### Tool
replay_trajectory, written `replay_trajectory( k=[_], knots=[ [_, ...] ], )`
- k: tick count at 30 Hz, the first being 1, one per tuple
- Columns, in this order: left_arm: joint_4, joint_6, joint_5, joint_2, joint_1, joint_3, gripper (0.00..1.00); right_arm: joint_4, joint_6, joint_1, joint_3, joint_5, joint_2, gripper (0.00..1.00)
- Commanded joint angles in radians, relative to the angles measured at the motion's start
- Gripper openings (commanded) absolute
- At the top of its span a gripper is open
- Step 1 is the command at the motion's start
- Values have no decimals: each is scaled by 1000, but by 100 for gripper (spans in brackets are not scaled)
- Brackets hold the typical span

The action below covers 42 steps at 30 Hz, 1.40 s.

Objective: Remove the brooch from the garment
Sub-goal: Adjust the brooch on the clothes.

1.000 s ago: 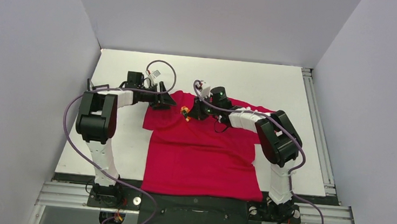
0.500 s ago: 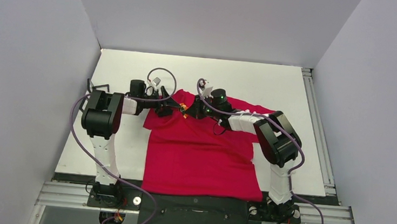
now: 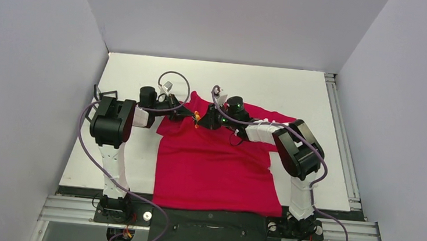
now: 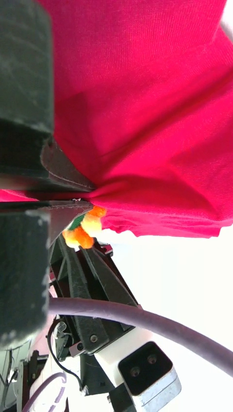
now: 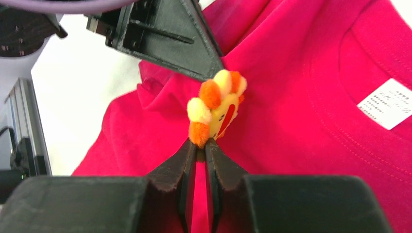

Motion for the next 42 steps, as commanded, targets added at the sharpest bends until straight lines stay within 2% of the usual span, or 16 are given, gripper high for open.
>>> replay_trajectory(
  k=[1, 3, 5, 7, 10, 15, 16, 18, 23, 27, 36, 38, 39, 40, 41, 42],
  knots=[
    [-9, 84, 36, -64, -18, 34, 0, -58, -71, -17, 46, -105, -35, 17],
    [-66, 163, 36, -81, -20, 38, 0, -103, -76, -38, 73, -131, -33, 36],
    [-126, 217, 37, -94, -21, 44, 0, -154, -83, -67, 102, -155, -35, 46],
    [-209, 296, 34, -108, -23, 61, 0, -210, -103, -82, 132, -178, -36, 51],
    [-323, 440, 9, -133, -33, 86, 0, -299, -143, -91, 199, -191, -26, 53],
    [-435, 540, -33, -159, -57, 120, 0, -398, -133, -70, 272, -206, -10, 57],
    [-443, 554, -46, -288, -62, 123, 0, -404, -126, -66, 276, -207, -7, 57],
    [-457, 564, -66, -188, -68, 128, 0, -421, -112, -53, 282, -203, -4, 60],
    [-465, 573, -78, -176, -73, 138, 0, -508, -104, -35, 311, -155, 14, 61],
    [-466, 576, -75, -176, -76, 144, 0, -529, -76, -36, 318, -101, 28, 54],
    [-502, 629, -67, -192, -101, 158, 0, -571, -57, -38, 365, -47, 69, 27],
    [-514, 632, -64, -194, -105, 160, 0, -573, -64, -36, 364, -40, 72, 18],
    [-521, 630, -61, -196, -104, 163, 6, -572, -66, -37, 363, -39, 73, 6],
    [-525, 626, -54, -196, -102, 165, 11, -569, -70, -37, 357, -39, 72, 2],
    [-534, 624, -49, -199, -100, 168, 25, -555, -72, -38, 350, -39, 67, 0],
    [-538, 616, -48, -202, -89, 169, 32, -542, -74, -39, 328, -39, 57, 0]
  ],
)
